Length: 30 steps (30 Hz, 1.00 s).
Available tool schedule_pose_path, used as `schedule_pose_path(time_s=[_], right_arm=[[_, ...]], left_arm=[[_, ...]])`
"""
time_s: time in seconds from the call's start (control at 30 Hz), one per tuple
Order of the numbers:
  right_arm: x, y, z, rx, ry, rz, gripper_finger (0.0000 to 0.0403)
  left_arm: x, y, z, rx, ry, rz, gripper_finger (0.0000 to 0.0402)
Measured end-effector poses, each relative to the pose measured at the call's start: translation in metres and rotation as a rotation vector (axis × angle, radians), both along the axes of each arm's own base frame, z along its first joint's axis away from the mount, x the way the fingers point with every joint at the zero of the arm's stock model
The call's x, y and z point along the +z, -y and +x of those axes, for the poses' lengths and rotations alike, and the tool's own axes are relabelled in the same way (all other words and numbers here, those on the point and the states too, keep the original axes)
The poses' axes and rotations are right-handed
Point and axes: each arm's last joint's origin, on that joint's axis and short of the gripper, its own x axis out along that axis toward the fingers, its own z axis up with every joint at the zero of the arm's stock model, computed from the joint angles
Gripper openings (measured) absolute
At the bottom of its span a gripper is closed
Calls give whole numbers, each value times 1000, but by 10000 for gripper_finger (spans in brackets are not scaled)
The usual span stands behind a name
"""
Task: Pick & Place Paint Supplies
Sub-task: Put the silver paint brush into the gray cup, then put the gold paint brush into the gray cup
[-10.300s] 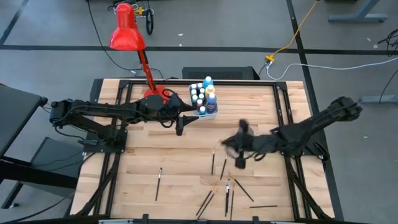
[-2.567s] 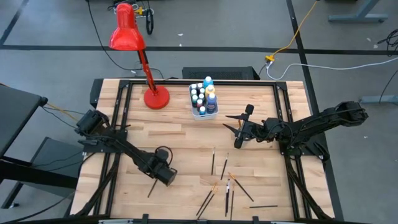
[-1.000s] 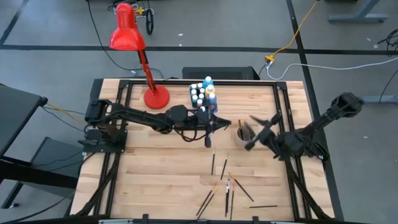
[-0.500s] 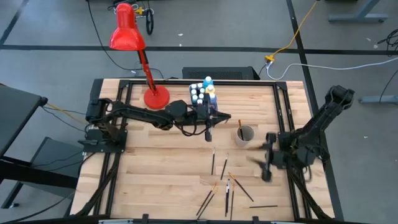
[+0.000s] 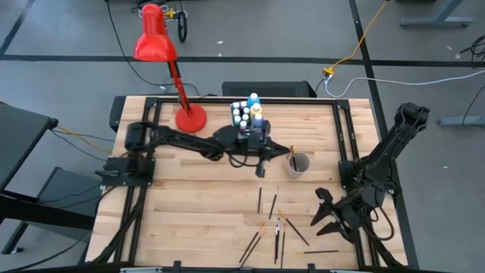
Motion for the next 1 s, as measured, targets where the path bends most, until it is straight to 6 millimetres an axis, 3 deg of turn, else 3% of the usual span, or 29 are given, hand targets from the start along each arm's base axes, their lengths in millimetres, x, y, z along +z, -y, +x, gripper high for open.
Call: schedule_pose_path(time_s=[0.2,0.3,0.57,0.83,1.0], right_arm=[[0,1,1,-55,-6,9,169],[0,1,1,-54,-8,9,169],[-1,1,1,-55,-28,28,169],[-1,1,1,-57,-24,23,169],[-1,1,1,-57,-23,22,169]], left_arm=[[-31,-4,42,-21,-26,-9,7],[-39,-8,53,-16,-48,-32,7],[-69,-18,61,105,-309,-104,45],[-64,-9,61,148,-290,-45,82],[-30,8,51,73,-291,-44,101]])
